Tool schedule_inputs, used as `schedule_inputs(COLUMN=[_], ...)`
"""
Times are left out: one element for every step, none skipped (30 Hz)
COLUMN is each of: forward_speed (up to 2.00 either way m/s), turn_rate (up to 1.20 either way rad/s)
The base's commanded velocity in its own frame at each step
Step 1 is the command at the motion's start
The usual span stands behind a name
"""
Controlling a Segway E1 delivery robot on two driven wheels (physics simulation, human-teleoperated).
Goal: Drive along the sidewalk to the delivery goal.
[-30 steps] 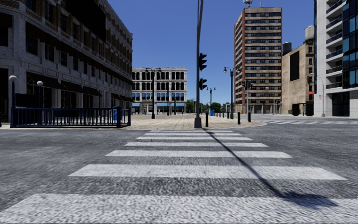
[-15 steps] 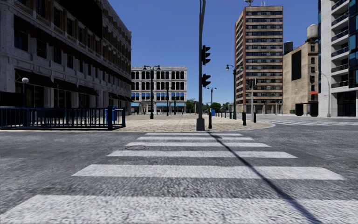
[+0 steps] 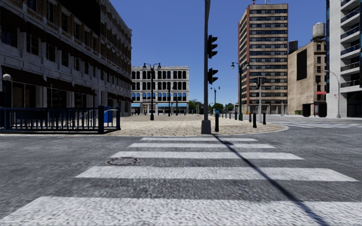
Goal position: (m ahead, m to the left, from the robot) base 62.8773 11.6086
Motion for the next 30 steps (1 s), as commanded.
schedule_inputs(forward_speed=[2.0,2.0,2.0,2.0,2.0,2.0,2.0,2.0,2.0,2.0,2.0,2.0,2.0,2.0,2.0,2.0,2.0,2.0,2.0,2.0,2.0,2.0,2.0,2.0,2.0,2.0,2.0,2.0,2.0,2.0], turn_rate=[0.0,0.04,0.04,0.11,0.14,0.14,0.14,0.06,0.0,0.0,0.0,0.0,0.0,0.0,0.0,0.09,0.15,0.15,0.19,0.2,0.2,0.2,0.16,0.12,0.12,0.01,0.0,0.0,0.0,0.0])
